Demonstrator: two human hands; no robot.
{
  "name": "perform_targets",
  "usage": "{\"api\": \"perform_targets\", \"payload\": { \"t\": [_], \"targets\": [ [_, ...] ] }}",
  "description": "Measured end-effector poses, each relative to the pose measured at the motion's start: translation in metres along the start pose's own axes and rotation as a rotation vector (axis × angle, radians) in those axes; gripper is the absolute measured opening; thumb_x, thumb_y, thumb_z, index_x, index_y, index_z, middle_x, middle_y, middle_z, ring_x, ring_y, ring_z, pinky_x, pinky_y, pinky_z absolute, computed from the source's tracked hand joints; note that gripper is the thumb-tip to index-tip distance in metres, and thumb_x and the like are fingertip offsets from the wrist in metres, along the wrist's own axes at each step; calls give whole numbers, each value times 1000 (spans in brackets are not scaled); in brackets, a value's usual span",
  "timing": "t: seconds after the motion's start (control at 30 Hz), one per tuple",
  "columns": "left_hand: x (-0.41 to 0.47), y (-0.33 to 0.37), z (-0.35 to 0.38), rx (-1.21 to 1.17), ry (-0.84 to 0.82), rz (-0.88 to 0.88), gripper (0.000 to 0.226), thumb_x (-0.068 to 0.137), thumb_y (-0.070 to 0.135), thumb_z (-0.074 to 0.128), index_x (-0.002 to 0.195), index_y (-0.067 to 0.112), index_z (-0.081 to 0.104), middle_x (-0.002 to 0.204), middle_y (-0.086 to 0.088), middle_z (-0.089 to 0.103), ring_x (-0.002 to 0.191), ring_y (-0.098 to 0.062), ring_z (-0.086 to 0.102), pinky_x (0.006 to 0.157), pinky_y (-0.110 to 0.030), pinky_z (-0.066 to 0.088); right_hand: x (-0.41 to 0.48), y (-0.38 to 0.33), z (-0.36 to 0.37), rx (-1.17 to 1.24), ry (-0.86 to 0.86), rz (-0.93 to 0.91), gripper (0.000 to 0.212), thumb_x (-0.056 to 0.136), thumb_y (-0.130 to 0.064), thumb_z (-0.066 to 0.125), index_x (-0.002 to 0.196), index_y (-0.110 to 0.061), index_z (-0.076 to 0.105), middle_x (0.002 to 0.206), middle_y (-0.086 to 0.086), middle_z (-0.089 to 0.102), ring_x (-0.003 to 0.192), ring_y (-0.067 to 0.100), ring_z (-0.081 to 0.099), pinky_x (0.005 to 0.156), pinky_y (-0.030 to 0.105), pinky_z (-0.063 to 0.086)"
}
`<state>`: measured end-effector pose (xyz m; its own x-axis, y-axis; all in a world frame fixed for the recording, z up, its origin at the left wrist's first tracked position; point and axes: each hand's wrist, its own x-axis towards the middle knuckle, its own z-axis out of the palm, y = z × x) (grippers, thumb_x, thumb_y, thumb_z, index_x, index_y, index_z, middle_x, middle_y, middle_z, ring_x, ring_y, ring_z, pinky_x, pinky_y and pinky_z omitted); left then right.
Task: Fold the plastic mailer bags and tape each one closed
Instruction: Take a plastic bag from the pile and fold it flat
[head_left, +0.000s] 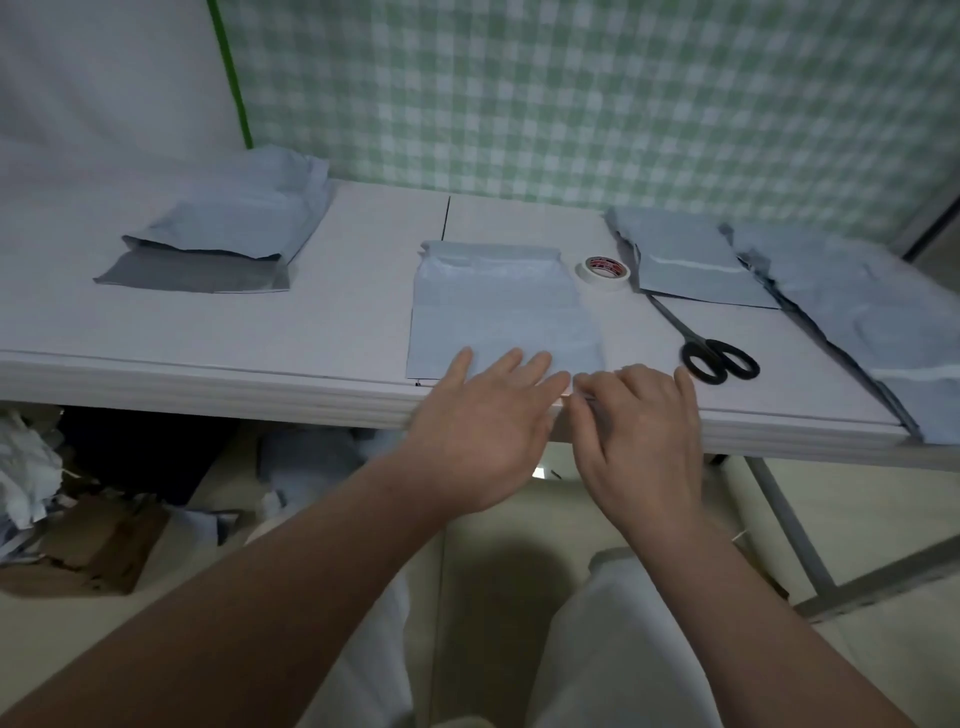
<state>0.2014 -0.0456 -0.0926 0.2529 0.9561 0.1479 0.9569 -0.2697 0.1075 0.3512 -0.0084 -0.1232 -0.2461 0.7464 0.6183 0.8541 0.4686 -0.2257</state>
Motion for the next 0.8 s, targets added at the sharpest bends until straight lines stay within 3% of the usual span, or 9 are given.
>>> {"api": "perform_targets", "payload": {
  "t": [0.2, 0.33, 0.5, 0.57, 0.63, 0.67, 0.73, 0.8],
  "targets": [
    [-15, -28, 0, -40, 11, -61, 52, 97, 41, 15, 145, 26, 25, 155, 7, 22, 142, -11, 20, 116, -41, 15, 0, 0, 0, 49, 24, 12, 20, 87, -26, 54, 93, -17, 71, 83, 2, 60, 85, 24, 56, 105, 53, 32],
    [-30, -49, -5, -46, -1, -129, 59, 93, 48, 10, 147, 26, 23, 156, 9, 21, 142, -8, 20, 116, -37, 10, 3, 0, 3, 67, 44, 22, 21, 88, -26, 52, 86, -15, 71, 78, 1, 60, 79, 22, 52, 102, 52, 35],
    [-38, -63, -15, -75, 19, -111, 66, 86, 49, 5, 134, 24, 44, 141, 8, 46, 130, -12, 41, 110, -33, 17, 21, 0, 6, 56, 107, 37, 29, 88, -25, 53, 64, -10, 62, 59, 4, 52, 62, 22, 41, 80, 41, 41],
    [-31, -69, -19, -52, 36, -120, 58, 87, 45, 13, 116, 21, 57, 119, 4, 62, 109, -16, 56, 101, -26, 21, 35, -1, 5, -33, 57, 38, 30, 85, -28, 55, 62, -10, 64, 57, 5, 56, 61, 25, 44, 77, 37, 37],
    [-19, -74, -28, -52, 97, -162, 42, 91, 38, 32, 103, 18, 66, 102, 0, 69, 93, -20, 61, 90, -23, 29, 53, -5, 3, -87, -61, 26, 25, 83, -32, 57, 73, -14, 71, 67, 5, 64, 68, 28, 52, 79, 36, 37],
    [-12, -76, -33, -89, 139, -195, 32, 92, 33, 42, 104, 19, 69, 103, 0, 70, 97, -21, 62, 89, -24, 34, 63, -9, 1, -71, -125, 20, 21, 83, -33, 59, 83, -16, 72, 78, 6, 68, 77, 30, 55, 81, 36, 38],
    [5, -81, -43, -162, 178, -267, 30, 92, 26, 54, 120, 22, 64, 120, 0, 65, 114, -19, 55, 95, -24, 35, 85, -18, 0, 9, -259, 6, 24, 83, -30, 62, 104, -20, 70, 102, 6, 66, 97, 29, 56, 84, 36, 41],
    [24, -89, -49, -141, 109, -308, 41, 91, 26, 57, 131, 22, 55, 134, 0, 55, 124, -18, 47, 99, -23, 30, 105, -30, 3, 100, -416, -17, 34, 83, -29, 64, 116, -21, 64, 117, 4, 59, 111, 24, 52, 90, 35, 43]
  ]
}}
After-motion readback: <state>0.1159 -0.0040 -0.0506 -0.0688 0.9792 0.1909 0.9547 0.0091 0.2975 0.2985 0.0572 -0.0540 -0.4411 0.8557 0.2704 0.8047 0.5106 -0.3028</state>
